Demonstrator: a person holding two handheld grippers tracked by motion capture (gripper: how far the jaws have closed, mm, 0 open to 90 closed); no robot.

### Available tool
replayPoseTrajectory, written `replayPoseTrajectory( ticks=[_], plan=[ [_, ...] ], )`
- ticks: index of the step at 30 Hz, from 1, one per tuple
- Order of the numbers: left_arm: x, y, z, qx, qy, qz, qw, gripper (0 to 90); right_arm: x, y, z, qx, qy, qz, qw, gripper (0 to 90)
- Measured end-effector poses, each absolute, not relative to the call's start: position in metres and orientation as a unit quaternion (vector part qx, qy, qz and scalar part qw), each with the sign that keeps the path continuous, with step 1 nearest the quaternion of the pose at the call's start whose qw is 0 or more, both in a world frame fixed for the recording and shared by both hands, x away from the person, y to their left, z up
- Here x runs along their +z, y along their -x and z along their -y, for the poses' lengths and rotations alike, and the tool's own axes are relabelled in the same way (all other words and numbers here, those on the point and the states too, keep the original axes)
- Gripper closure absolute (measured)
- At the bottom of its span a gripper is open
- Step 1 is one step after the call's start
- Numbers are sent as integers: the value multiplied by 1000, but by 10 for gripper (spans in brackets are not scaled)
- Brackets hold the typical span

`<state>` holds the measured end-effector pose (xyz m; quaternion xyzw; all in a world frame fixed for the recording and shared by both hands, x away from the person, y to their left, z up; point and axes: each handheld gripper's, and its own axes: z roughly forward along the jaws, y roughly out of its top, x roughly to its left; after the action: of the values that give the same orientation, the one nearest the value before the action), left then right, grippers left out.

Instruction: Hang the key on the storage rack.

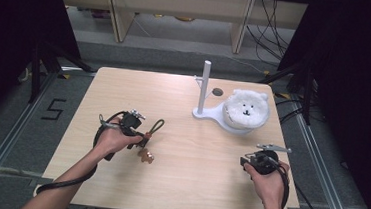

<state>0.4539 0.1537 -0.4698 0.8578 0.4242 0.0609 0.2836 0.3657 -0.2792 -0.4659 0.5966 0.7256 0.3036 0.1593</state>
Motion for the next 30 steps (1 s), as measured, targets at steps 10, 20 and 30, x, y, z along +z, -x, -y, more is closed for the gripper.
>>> replayPoseTrajectory(
  ticks=[10, 20, 30],
  plan=[
    [-469, -440, -165, 75, -836, -413, 352, 680, -467, -366, 280, 304, -589, -729, 172, 570],
    [-472, -427, -174, 112, -811, -392, 419, 680, -471, -368, 276, 320, -583, -727, 170, 565],
    [-469, -421, -179, 138, -771, -394, 480, 679, -471, -367, 273, 313, -581, -731, 170, 562]
  ],
)
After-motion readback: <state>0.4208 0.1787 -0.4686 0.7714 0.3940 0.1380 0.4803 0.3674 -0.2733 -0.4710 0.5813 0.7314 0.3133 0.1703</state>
